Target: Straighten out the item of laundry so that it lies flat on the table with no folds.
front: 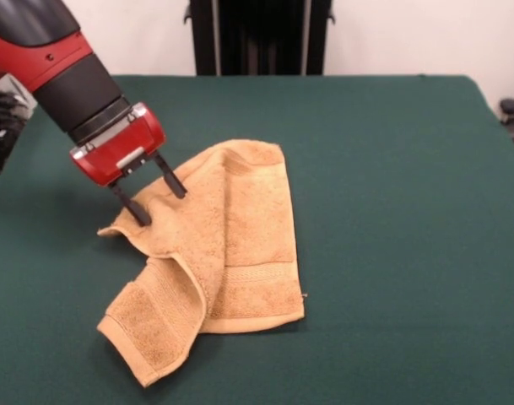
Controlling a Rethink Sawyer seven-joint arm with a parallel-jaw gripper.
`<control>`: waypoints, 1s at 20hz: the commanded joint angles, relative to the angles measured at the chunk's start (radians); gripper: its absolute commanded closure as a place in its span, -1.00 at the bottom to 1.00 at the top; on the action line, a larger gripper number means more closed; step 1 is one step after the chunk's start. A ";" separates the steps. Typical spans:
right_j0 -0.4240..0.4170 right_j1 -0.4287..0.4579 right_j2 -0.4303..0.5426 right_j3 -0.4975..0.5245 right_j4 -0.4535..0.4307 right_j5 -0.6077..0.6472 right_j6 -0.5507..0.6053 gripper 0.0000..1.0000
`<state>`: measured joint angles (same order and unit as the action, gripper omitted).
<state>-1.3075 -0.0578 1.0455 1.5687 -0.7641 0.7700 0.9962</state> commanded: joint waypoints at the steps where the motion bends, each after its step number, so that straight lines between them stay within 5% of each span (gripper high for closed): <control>1: 0.022 -0.053 -0.109 0.044 -0.022 0.036 -0.103 -1.00; 7: 0.030 -0.127 -0.175 0.015 -0.096 0.006 -0.083 -1.00; 20: 0.041 -0.129 -0.192 -0.019 -0.065 0.032 -0.128 -1.00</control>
<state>-1.3170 -0.2075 0.9303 1.5831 -0.8096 0.7704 0.9964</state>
